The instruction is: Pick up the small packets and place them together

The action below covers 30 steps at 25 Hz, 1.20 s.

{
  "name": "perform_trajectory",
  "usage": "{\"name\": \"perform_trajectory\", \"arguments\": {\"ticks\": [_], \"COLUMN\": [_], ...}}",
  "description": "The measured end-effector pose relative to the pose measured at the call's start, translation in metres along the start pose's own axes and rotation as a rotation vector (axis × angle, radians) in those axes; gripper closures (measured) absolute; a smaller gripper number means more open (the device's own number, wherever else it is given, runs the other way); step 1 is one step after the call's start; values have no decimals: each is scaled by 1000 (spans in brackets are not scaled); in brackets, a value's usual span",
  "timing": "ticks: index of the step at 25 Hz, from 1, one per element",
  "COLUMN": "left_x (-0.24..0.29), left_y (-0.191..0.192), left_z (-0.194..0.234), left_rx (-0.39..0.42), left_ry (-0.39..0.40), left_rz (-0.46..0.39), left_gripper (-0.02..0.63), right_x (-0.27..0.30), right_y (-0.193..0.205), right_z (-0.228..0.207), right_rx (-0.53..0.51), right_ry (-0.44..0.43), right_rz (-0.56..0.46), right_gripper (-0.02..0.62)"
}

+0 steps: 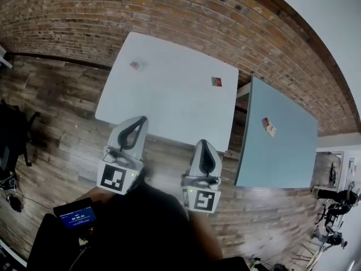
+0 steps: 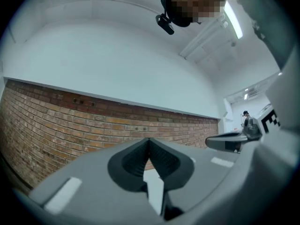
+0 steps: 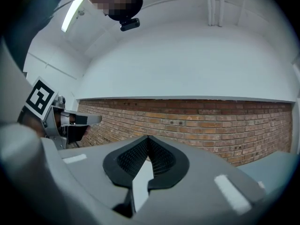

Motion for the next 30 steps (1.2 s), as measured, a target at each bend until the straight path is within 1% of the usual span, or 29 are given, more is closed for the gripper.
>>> {"name": "perform_trajectory", "arguments": {"ticks": [6, 12, 18, 22, 26, 30], "left_x": [26, 38, 48, 61, 88, 122], "left_y": [13, 26, 34, 40, 43, 46], "left_z": [29, 51, 47, 43, 39, 33], "left_rx": [-11, -35, -38, -29, -8, 14], "left_ry": [26, 10, 1, -21, -40, -52], "left_rz": [24, 40, 59, 70, 72, 86], "left_gripper": [606, 606, 606, 606, 606, 606], "right_x": [53, 74, 83, 94, 112, 128], "right_y": [7, 13, 20, 29, 41, 52], "right_z": [3, 6, -5, -17, -37, -66], "right_rx": [-5, 26, 34, 65, 69, 74], "right_ry": [23, 23, 5, -8, -42, -67], "right_rz": [31, 55, 58, 63, 69, 85], "right_gripper": [593, 592, 592, 592, 592, 593]}}
Point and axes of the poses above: the fingertips, and each gripper's own axes: x forward along the fingers, z to its left, y out of its underside, the point moved 2 cm from there along -x, backward along the fingers
